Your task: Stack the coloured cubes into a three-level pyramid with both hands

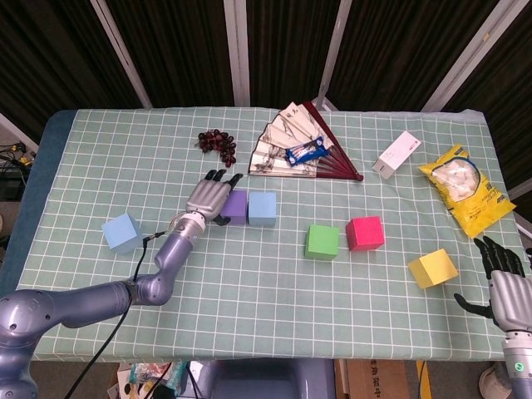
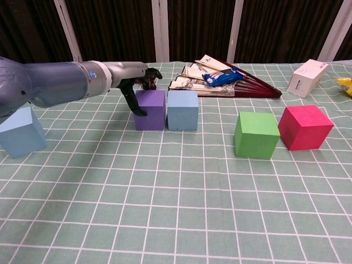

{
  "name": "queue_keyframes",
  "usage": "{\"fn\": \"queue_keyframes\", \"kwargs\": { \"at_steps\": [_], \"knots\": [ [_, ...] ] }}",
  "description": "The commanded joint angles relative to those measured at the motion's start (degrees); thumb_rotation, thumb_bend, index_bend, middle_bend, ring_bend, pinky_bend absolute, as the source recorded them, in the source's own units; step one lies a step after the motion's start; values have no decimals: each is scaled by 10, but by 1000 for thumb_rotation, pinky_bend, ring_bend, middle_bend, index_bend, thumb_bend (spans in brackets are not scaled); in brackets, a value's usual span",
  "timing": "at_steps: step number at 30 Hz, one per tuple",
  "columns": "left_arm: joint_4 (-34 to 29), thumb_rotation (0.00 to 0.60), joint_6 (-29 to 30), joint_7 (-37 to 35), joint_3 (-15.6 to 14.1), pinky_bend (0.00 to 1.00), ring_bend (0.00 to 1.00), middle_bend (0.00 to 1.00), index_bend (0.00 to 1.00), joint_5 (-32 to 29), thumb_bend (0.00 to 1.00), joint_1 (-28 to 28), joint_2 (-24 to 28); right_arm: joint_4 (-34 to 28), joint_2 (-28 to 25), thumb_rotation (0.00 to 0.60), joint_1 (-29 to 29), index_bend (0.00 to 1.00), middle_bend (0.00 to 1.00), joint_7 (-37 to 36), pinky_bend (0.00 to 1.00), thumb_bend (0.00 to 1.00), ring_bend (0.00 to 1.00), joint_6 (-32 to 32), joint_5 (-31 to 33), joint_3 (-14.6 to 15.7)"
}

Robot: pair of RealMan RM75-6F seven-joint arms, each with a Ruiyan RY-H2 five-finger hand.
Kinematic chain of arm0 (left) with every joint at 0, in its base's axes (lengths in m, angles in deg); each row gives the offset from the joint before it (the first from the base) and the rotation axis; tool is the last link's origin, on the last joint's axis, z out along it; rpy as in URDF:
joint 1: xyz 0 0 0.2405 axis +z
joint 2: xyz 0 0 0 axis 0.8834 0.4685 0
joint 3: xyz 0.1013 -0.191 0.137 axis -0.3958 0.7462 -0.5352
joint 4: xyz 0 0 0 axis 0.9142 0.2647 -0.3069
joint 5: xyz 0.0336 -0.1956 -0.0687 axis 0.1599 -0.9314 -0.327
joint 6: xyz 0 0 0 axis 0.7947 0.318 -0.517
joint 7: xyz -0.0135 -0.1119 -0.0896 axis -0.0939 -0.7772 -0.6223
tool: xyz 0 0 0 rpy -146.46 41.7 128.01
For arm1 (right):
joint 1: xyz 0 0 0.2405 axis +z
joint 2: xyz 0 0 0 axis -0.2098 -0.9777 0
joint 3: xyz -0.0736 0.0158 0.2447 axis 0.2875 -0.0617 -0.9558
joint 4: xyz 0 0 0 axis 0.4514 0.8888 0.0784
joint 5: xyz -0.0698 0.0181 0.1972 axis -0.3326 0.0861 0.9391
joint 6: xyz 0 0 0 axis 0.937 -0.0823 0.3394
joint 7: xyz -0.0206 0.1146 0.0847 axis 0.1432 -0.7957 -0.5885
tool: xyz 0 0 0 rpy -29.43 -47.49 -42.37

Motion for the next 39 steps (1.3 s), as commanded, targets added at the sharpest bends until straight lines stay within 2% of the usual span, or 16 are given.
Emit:
{"fn": "queue_keyframes", "kwargs": {
  "at_steps": [1,17,18,20,23,39],
  "knots": [
    [1,600,1,-1,0,19,35,346,0,1,364,-1,-2,0,0,600,0,0,0,0,0,218,0,0,0,0],
    [9,600,-3,-4,0,19,35,346,0,3,364,-6,-15,-1,0,600,1,0,0,2,0,218,0,0,2,-1],
    [24,600,-8,-3,6,19,35,346,0,-21,365,-9,-21,-1,0,600,0,0,0,2,0,218,0,0,2,-1],
    [-2,600,9,16,4,19,35,346,0,-38,364,-12,-19,-1,0,600,1,0,0,2,0,218,0,-1,3,-1],
    [-9,600,10,23,3,19,35,346,0,-45,365,-14,-15,-1,0,600,1,0,0,2,0,218,0,0,2,-1],
    [14,600,2,-3,3,19,35,346,0,-7,364,-11,-27,-1,1,600,1,0,0,3,0,218,0,0,2,-1]
  ]
}}
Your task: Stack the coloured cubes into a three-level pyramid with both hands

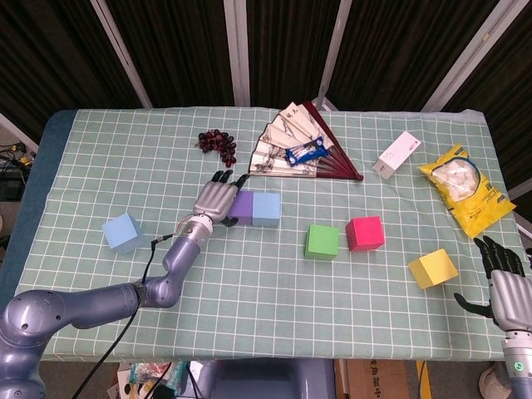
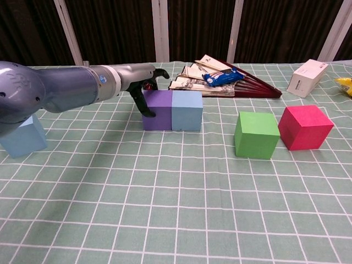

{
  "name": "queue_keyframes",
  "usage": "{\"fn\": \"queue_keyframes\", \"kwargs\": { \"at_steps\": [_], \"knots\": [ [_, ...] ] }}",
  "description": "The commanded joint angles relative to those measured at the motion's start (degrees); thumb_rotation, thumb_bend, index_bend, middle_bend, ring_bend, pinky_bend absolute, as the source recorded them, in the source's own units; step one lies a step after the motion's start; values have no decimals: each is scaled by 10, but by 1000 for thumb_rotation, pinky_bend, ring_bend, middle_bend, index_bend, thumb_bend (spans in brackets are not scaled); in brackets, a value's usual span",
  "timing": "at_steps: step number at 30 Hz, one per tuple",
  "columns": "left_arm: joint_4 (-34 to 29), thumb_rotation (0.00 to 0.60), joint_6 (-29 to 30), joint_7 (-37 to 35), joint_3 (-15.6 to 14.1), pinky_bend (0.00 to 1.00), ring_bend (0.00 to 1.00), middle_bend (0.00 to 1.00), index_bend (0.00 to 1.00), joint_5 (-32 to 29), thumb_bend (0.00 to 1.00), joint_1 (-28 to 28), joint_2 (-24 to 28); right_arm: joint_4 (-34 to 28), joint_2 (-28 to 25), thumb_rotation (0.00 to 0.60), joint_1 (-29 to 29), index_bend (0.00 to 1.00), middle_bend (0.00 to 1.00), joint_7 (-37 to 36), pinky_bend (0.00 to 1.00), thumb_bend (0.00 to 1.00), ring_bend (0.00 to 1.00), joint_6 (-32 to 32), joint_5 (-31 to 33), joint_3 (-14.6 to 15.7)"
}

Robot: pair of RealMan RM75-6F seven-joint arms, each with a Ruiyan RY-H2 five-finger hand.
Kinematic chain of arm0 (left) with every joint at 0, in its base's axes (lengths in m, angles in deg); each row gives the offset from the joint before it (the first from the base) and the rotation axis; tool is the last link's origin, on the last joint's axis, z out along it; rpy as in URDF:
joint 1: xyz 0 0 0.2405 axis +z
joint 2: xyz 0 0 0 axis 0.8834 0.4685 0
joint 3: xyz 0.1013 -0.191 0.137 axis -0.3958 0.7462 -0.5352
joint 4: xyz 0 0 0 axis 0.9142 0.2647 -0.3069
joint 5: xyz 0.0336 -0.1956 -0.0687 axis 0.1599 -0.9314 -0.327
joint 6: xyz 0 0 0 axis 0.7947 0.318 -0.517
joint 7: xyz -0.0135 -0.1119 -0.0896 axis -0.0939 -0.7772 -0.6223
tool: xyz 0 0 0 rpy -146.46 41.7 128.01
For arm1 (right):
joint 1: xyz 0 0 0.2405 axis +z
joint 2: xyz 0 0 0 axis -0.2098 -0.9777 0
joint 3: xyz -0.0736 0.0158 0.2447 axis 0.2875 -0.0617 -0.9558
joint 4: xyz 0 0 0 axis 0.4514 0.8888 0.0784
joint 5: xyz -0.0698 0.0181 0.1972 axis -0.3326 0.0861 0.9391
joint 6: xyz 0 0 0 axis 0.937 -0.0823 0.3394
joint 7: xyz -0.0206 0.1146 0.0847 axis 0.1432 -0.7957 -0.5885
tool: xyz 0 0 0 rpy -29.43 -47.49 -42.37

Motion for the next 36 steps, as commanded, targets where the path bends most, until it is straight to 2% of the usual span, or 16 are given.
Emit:
{"fn": "queue_keyframes", "kwargs": {
  "at_steps": [1,36],
  "knots": [
    [2,600,-1,-1,0,19,35,346,0,2,364,0,-2,0,0,600,0,0,0,0,0,218,0,0,0,0],
    [-6,600,2,2,0,19,35,343,0,3,365,0,-2,-1,0,600,0,0,0,0,0,218,0,2,-1,0]
  ]
}}
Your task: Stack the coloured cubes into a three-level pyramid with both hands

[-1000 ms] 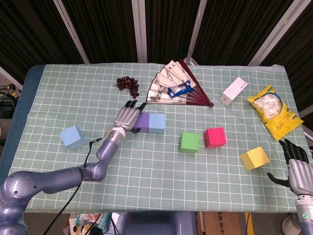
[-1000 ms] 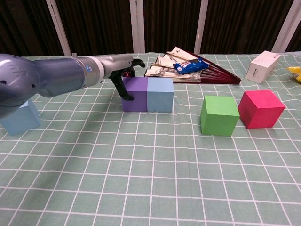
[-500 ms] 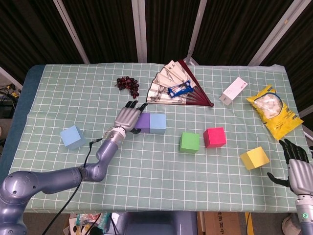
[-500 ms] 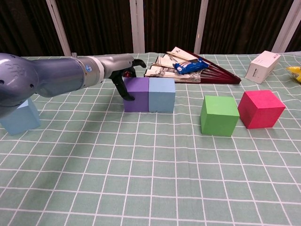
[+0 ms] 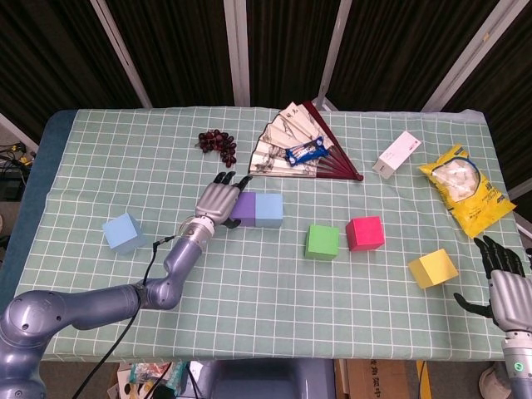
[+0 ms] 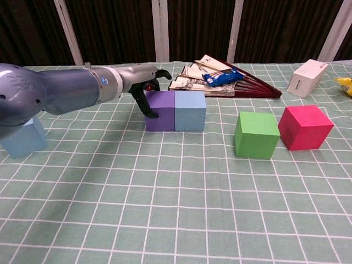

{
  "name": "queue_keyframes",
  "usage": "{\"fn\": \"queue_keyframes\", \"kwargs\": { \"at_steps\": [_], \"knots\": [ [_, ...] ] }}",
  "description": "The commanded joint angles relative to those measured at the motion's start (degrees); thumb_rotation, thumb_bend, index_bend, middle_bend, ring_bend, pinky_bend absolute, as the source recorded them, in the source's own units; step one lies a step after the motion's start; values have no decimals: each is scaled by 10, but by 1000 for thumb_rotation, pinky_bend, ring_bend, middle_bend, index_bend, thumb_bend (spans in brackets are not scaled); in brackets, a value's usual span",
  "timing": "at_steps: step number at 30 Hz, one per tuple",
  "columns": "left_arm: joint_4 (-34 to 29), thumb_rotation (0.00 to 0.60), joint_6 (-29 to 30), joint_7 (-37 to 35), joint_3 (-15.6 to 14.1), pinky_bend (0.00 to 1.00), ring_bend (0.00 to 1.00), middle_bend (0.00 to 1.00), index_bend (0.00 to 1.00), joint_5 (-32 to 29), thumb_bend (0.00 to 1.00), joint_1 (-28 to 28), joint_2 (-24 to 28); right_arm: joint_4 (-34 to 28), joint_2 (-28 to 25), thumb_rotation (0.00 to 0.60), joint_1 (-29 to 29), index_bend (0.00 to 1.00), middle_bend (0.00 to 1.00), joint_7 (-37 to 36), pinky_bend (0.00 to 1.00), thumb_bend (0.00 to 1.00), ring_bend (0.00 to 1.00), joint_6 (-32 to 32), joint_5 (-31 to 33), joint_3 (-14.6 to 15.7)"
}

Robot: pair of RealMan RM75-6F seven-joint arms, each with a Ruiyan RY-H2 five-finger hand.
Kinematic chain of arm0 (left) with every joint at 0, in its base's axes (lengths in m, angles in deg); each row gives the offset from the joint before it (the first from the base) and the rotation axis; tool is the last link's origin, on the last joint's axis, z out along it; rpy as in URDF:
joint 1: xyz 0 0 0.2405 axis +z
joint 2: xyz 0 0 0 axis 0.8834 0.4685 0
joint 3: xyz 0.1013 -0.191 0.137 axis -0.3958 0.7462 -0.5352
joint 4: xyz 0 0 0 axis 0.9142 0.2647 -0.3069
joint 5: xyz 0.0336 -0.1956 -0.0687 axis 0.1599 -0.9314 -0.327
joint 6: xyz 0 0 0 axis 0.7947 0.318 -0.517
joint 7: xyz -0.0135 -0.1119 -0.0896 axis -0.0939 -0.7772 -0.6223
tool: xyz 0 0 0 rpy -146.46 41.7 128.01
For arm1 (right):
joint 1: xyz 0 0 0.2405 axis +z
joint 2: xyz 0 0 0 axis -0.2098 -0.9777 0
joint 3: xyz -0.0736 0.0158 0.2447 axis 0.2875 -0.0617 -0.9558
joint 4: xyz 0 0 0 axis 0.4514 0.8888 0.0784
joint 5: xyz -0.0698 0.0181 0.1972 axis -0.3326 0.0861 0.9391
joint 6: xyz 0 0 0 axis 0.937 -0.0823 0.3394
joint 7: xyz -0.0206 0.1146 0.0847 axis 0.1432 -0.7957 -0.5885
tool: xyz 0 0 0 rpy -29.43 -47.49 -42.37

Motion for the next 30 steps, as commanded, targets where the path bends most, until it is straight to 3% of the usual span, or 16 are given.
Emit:
{"fn": "queue_keyframes", "kwargs": {
  "at_steps": [1,14,30],
  "knots": [
    [1,600,0,0,0,19,35,342,0,0,365,0,-1,0,0,600,0,0,0,0,0,218,0,0,0,0],
    [9,600,-2,1,3,19,35,324,0,0,361,-4,-9,0,0,600,0,0,0,0,0,218,0,1,-1,0],
    [2,600,5,11,2,16,11,28,0,-19,201,-2,-5,-1,0,600,0,0,0,0,0,217,0,1,-1,0]
  ]
}}
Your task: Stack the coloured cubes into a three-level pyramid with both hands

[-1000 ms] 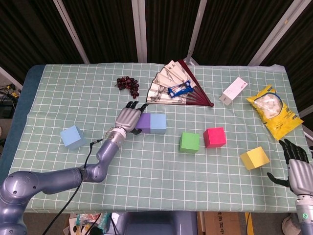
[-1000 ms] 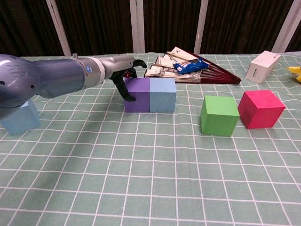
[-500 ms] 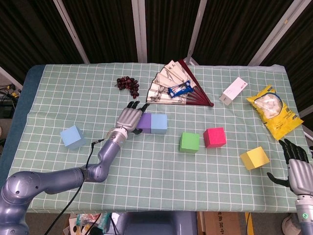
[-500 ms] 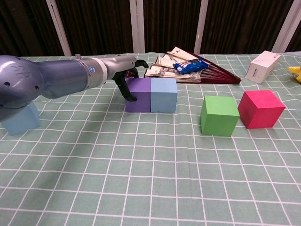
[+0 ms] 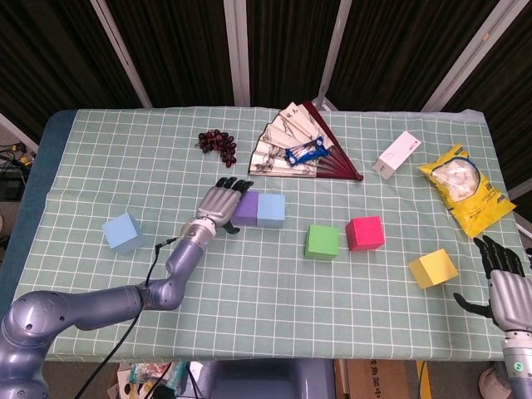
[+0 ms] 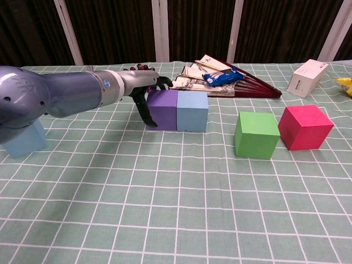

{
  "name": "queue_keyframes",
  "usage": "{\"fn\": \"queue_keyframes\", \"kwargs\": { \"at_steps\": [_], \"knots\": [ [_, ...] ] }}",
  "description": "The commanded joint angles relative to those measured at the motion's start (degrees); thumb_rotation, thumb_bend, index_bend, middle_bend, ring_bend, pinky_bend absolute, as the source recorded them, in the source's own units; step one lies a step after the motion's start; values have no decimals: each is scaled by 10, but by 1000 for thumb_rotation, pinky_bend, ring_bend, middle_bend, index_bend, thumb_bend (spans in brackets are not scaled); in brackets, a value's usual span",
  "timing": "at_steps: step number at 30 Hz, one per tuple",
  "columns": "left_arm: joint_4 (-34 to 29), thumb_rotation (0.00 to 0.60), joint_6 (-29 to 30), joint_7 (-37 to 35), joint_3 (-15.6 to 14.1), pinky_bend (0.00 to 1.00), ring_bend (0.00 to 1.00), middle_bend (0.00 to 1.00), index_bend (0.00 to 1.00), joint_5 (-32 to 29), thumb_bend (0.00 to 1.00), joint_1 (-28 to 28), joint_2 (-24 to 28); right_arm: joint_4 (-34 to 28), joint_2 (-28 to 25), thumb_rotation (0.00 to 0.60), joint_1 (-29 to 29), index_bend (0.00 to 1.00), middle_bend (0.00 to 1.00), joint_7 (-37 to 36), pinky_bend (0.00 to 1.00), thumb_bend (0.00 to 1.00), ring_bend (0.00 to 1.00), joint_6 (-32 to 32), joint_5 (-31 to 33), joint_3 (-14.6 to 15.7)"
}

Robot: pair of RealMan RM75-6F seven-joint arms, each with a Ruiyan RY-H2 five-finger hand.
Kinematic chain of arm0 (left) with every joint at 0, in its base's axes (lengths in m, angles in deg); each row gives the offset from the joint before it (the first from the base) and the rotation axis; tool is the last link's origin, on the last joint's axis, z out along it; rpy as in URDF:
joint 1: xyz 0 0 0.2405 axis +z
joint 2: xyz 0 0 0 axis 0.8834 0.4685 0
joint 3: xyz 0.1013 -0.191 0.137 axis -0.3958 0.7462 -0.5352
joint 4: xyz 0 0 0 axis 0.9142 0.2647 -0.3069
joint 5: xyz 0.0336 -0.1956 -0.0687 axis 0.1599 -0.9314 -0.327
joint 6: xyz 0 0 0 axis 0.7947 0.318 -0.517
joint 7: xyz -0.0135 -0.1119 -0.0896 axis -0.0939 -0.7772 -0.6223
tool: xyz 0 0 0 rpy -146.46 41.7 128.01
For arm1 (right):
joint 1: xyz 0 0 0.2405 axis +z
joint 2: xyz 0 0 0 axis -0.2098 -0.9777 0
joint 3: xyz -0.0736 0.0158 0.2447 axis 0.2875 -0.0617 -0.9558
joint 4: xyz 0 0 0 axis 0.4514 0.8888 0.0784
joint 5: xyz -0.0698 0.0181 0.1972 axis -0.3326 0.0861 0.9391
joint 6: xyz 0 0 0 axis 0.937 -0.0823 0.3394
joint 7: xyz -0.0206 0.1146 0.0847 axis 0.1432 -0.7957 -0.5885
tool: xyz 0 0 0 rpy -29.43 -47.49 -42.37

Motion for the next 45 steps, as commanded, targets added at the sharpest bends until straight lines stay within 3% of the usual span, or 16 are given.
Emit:
{"fn": "queue_keyframes", "kwargs": {
  "at_steps": [1,8,19,32,38,45],
  "knots": [
    [-4,600,2,2,0,16,9,17,0,-4,194,1,3,0,0,600,0,0,0,0,0,218,0,0,-1,0],
    [-40,600,30,-9,11,16,8,3,0,5,172,14,26,0,0,600,0,0,0,0,0,218,0,0,-2,1],
    [-197,600,135,-44,20,16,8,7,0,47,166,86,123,-4,-1,600,-2,0,0,2,0,218,0,2,-2,2],
    [-362,600,253,-68,-39,16,8,13,0,115,166,205,227,-3,3,600,-2,0,0,16,0,218,0,8,-1,2],
    [-414,600,298,-72,-63,16,8,10,0,164,112,249,259,-11,4,600,-2,0,0,26,0,218,0,19,-11,-1],
    [-461,600,329,-52,-54,16,8,9,0,202,108,263,293,-80,-12,600,30,0,0,82,0,218,0,-3,-27,-10]
  ]
}}
